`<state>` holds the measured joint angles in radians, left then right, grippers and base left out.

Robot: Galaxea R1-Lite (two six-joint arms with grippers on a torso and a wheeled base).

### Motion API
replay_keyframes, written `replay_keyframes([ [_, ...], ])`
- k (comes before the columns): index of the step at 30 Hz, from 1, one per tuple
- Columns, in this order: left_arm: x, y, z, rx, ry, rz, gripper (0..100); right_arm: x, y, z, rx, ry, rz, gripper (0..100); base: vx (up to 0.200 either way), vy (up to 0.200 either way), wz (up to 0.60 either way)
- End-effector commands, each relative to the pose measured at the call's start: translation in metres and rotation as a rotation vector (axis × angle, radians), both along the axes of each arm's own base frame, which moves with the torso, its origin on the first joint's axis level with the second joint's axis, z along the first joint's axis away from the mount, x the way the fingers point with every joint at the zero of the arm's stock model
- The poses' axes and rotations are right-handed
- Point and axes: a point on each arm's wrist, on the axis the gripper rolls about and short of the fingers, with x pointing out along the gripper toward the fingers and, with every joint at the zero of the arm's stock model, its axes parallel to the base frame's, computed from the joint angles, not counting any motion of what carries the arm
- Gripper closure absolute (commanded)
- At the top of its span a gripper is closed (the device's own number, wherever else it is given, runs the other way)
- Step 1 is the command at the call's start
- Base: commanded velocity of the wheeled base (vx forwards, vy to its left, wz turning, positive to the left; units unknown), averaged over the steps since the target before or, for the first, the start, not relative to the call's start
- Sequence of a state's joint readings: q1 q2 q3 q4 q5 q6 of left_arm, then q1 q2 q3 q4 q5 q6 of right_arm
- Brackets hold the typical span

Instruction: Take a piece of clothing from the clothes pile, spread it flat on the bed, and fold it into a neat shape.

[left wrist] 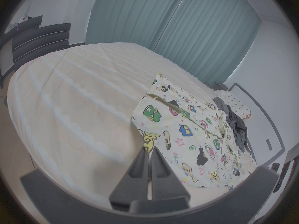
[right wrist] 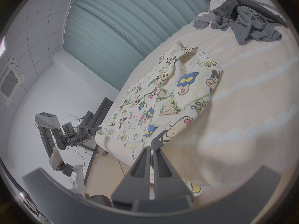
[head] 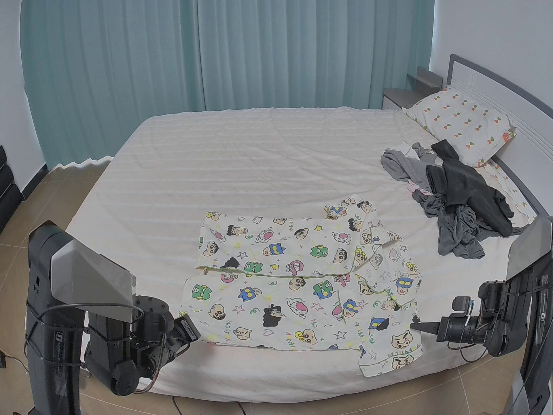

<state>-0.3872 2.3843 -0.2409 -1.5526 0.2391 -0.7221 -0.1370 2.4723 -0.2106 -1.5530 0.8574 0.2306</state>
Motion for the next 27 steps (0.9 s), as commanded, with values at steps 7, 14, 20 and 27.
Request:
replay_keyframes([
  [7,0.027,-0.008,0.019,-0.034,-0.089,0.011,100,0.023,-0.003,0.017,0.027,-0.093,-0.029,100,0.000,0.000,0.00],
  [14,0.059,-0.012,0.033,-0.021,-0.058,0.037,100,0.043,-0.005,0.024,0.053,-0.134,-0.059,100,0.000,0.000,0.00],
  [20,0.079,-0.012,0.041,-0.022,-0.058,0.057,100,0.055,-0.007,0.025,0.062,-0.155,-0.077,100,0.000,0.000,0.00],
  [27,0.090,-0.008,0.045,-0.021,-0.055,0.077,100,0.064,-0.009,0.029,0.076,-0.177,-0.089,100,0.000,0.000,0.00],
])
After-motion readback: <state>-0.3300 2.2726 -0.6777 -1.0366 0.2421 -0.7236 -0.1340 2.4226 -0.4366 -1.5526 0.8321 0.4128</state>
